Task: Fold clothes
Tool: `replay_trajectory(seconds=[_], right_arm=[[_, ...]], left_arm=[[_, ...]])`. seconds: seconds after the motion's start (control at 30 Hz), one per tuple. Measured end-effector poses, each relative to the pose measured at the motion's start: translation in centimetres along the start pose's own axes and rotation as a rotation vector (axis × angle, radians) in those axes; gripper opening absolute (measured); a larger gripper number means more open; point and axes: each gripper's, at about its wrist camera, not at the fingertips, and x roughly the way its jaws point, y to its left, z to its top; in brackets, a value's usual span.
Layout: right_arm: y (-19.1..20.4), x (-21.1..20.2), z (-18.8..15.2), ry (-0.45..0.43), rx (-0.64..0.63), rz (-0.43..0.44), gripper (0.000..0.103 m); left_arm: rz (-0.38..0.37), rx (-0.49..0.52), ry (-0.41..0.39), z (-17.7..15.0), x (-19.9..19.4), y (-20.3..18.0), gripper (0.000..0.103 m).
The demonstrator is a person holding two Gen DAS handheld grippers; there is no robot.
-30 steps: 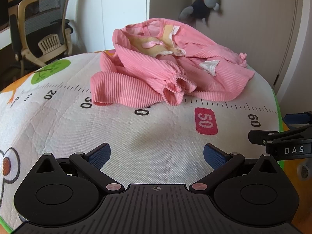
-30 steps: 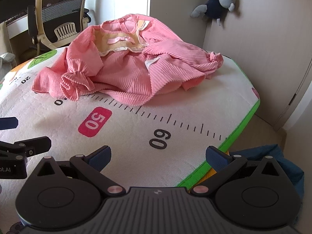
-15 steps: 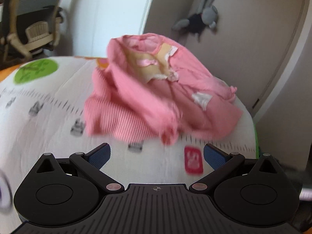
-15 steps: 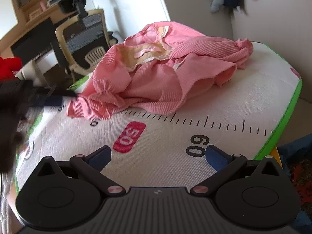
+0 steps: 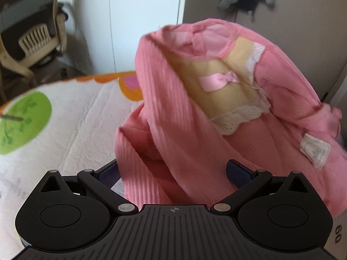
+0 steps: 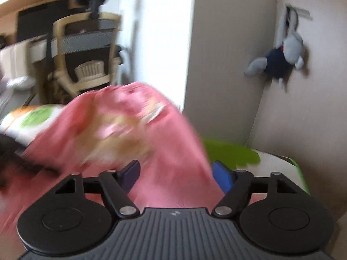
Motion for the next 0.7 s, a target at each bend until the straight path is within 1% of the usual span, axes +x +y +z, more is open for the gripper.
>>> replay_trajectory(seconds=[0.07, 0.1, 0.13, 0.17, 0.2, 0.23, 0.27, 0.3, 0.33, 0.4, 0.43, 0.53, 0.6, 0.63, 0.7], right_arm=[[-1.1, 4.5, 0.1, 0.069, 0.086, 0.030, 0.064], [-1.6, 6.2, -0.5, 0.124, 0.147, 0.061, 0.053], [-1.7, 6.8, -1.1, 0.131, 0.195, 0.077, 0.052], [-1.4, 6.1, -1.5, 0.114, 0.209, 0.090, 0.050], [-0.8, 5.3, -1.8, 0.125, 0.202, 0.130, 0.041], [-0.1, 4.3, -2.3, 0.142, 0.196, 0.186, 0.038], [0.6, 3.2, -2.7, 0.159, 0.180, 0.231, 0.038], [1.6, 1.9, -3.3, 0.175, 0.148, 0.262, 0.038], [2.7, 0.4, -4.1, 0.193, 0.110, 0.292, 0.037], [4.8, -3.2, -6.1, 0.231, 0.036, 0.354, 0.037], [5.7, -5.1, -7.4, 0.248, -0.002, 0.382, 0.037], [6.7, -10.6, -10.8, 0.271, -0.102, 0.441, 0.037], [6.2, -13.3, -12.3, 0.279, -0.117, 0.457, 0.037], [5.8, -14.5, -12.8, 0.273, -0.119, 0.448, 0.037], [4.8, -16.1, -12.7, 0.233, -0.116, 0.397, 0.037]], left_arm=[[-0.011, -0.036, -0.024, -0.2, 0.1, 0.6, 0.103], [-0.010, -0.047, -0.038, -0.3, 0.0, 0.8, 0.103], [-0.013, -0.060, -0.052, -0.5, -0.1, 1.0, 0.103], [-0.016, -0.074, -0.065, -0.6, -0.1, 1.2, 0.103], [-0.017, -0.071, -0.069, -0.9, -0.4, 1.1, 0.101], [-0.017, -0.065, -0.071, -1.2, -0.6, 0.9, 0.098], [-0.035, -0.056, -0.064, -1.5, -1.1, 0.7, 0.096], [-0.057, -0.047, -0.055, -1.9, -1.6, 0.5, 0.086], [-0.080, -0.038, -0.046, -2.3, -2.2, 0.3, 0.073], [-0.133, -0.028, -0.019, -3.4, -3.5, 0.0, 0.063], [-0.166, -0.036, 0.008, -4.5, -4.5, -0.3, 0.059], [-0.232, -0.020, 0.083, -8.6, -8.5, -1.9, 0.057], [-0.282, 0.031, 0.137, -11.9, -11.5, -3.4, 0.057], [-0.309, 0.066, 0.166, -13.6, -13.1, -4.1, 0.057], [-0.327, 0.116, 0.199, -16.1, -15.9, -5.1, 0.059]])
